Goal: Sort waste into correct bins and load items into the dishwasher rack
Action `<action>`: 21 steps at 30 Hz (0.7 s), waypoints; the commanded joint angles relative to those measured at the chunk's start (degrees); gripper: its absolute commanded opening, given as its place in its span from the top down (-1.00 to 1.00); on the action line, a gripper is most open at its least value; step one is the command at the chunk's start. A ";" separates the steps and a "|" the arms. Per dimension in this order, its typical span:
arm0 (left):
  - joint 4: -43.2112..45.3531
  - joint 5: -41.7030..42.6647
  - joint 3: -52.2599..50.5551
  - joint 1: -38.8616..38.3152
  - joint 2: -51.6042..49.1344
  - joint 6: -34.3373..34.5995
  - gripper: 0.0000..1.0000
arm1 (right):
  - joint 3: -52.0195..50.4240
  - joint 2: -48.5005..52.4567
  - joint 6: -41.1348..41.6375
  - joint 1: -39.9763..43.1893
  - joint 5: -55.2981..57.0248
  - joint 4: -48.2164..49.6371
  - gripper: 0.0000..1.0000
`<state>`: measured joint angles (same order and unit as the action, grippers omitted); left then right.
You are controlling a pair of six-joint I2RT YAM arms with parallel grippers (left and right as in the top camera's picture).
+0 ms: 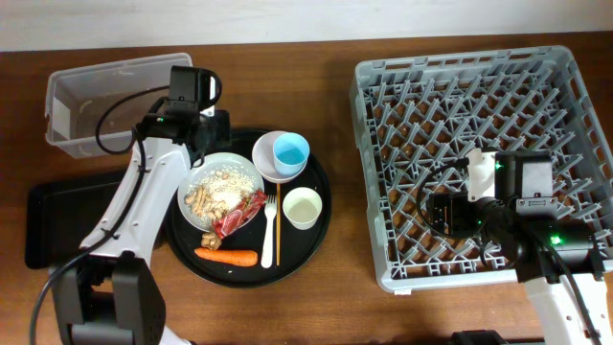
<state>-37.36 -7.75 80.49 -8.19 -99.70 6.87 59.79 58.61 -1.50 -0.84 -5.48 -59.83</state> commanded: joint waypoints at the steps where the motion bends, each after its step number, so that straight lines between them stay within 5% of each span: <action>1: 1.84 -5.84 3.30 1.01 2.97 -0.11 0.99 | 1.18 0.07 0.50 -0.28 -0.48 -0.04 -0.97; 16: 12.52 -5.57 4.09 12.07 0.98 -0.09 0.99 | 1.18 0.07 0.50 -0.28 -0.48 -0.07 -0.97; 17: 12.57 -5.55 4.09 12.52 0.22 -0.09 0.74 | 1.18 0.07 0.50 -0.28 -0.48 -0.13 -0.97; 18: 12.55 -5.57 4.09 12.76 -0.20 -0.09 0.21 | 1.18 0.07 0.50 -0.28 -0.48 -0.20 -0.97; 20: 12.50 -5.49 4.09 12.85 -0.92 -0.09 -0.18 | 1.18 0.07 0.50 -0.28 -0.48 -0.22 -0.97; 21: 12.50 -4.98 4.09 12.85 -1.03 -0.09 -0.22 | 1.18 0.07 0.50 -0.28 -0.48 -0.24 -0.97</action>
<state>-24.97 -12.73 83.50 4.43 -98.85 6.90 59.79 58.63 -1.50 -0.84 -5.48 -59.90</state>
